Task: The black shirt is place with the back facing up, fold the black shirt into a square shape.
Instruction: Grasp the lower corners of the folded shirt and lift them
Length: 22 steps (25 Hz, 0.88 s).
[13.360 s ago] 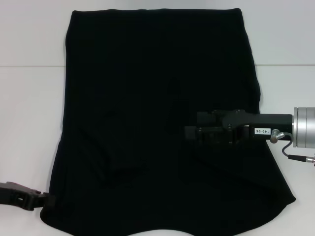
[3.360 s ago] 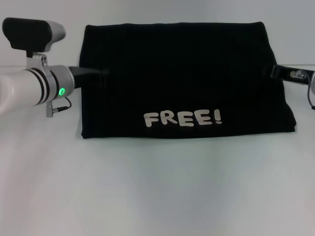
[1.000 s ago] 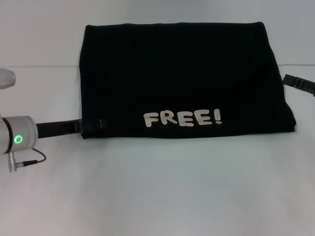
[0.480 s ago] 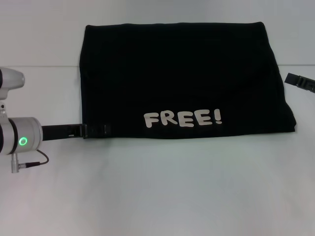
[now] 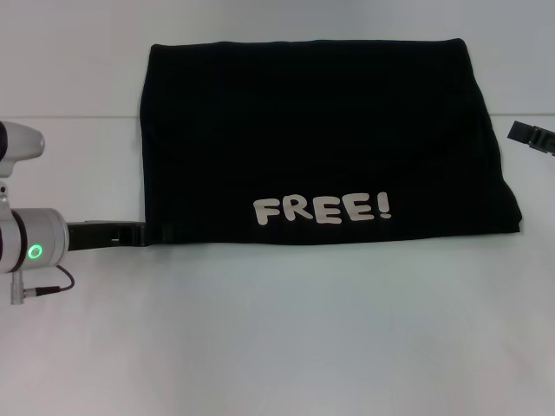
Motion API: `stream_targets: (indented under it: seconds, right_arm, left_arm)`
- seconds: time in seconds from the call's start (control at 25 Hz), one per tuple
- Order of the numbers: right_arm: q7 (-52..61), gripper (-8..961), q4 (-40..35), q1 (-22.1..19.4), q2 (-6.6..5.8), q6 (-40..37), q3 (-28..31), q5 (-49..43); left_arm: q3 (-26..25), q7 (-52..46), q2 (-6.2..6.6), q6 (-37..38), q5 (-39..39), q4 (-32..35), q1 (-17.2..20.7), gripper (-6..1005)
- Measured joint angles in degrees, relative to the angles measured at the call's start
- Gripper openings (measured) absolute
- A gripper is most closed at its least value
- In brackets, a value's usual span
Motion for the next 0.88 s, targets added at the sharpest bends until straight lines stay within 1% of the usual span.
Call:
stream_targets:
  seconds: [0.32, 0.48, 0.68, 0.76, 0.88]
  right_arm:
    - [0.2, 778, 0.0, 0.0, -0.18, -0.2, 0.0, 0.0]
    - [0.3, 777, -0.1, -0.1, -0.44, -0.2, -0.3, -0.4]
    - [3.6, 778, -0.2, 0.2, -1.53, 2.3, -1.0, -4.8]
    - [5.8, 778, -0.5, 0.6, -1.85, 3.7, -1.2, -7.5]
    - [8.5, 778, -1.1, 1.0, -2.00, 5.4, -1.4, -11.5]
  left_arm:
    - [0.0, 1.2, 0.12, -0.5, 0.4, -0.4, -0.2, 189]
    - [0.0, 1.3, 0.12, -0.5, 1.2, -0.6, -0.6, 105]
    - [1.1, 1.5, 0.18, 0.8, 1.4, -0.1, -0.9, 0]
    - [1.2, 1.5, 0.21, 1.5, 1.4, 0.5, -0.8, 0]
    - [1.0, 1.8, 0.34, 2.6, 1.4, 1.3, -0.7, 0]
